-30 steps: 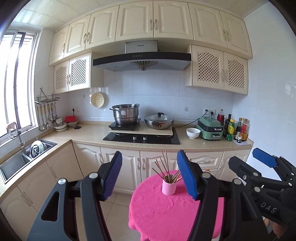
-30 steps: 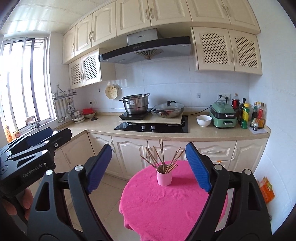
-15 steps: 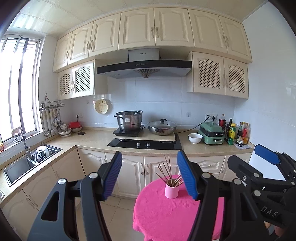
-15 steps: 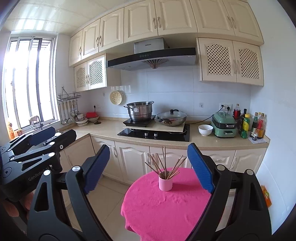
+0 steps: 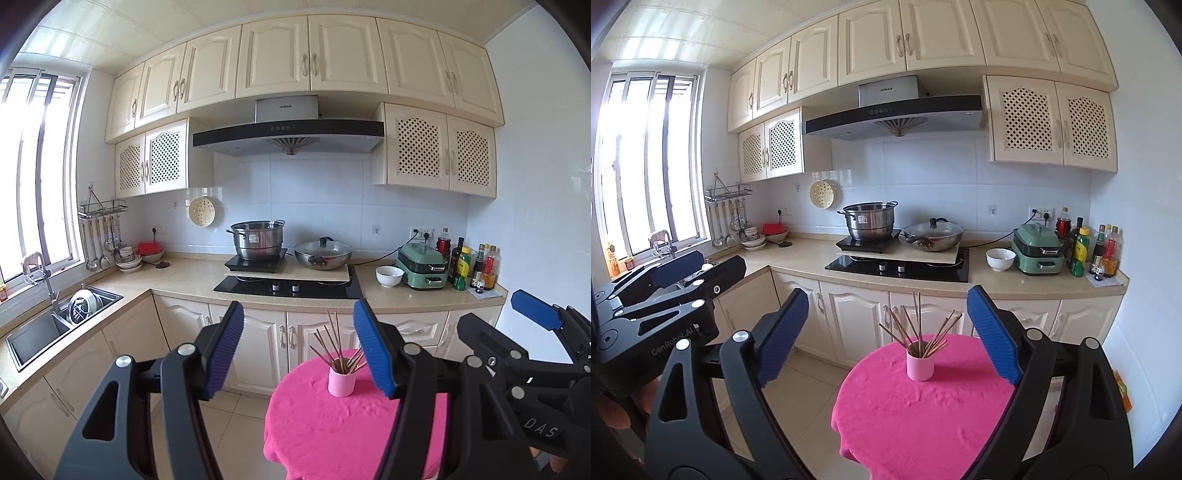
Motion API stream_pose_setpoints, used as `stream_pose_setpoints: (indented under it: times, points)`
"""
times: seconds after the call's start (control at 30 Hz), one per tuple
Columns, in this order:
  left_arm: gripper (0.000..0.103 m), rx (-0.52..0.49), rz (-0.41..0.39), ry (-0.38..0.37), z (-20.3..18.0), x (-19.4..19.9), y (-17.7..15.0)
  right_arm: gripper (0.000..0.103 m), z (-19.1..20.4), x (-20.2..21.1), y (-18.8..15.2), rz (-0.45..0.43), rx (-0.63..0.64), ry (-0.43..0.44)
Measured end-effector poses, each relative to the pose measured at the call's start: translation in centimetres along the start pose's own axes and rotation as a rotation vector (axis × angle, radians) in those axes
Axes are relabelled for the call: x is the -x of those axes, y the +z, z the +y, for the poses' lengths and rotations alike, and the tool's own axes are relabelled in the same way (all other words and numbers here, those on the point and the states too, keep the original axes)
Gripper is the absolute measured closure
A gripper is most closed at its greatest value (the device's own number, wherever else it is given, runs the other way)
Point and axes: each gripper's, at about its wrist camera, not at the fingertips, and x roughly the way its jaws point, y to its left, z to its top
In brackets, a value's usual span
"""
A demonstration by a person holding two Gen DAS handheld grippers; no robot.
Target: Organize utensils
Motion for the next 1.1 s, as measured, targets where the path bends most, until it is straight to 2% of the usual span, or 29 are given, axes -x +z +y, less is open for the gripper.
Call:
stream_pose_setpoints:
  times: [1.1]
  points:
    - [0.041,-0.015,0.034,-0.014,-0.9,-2.2,-0.5,0.015,-0.4,-1.4,-0.2,0.039,-0.016,-0.012]
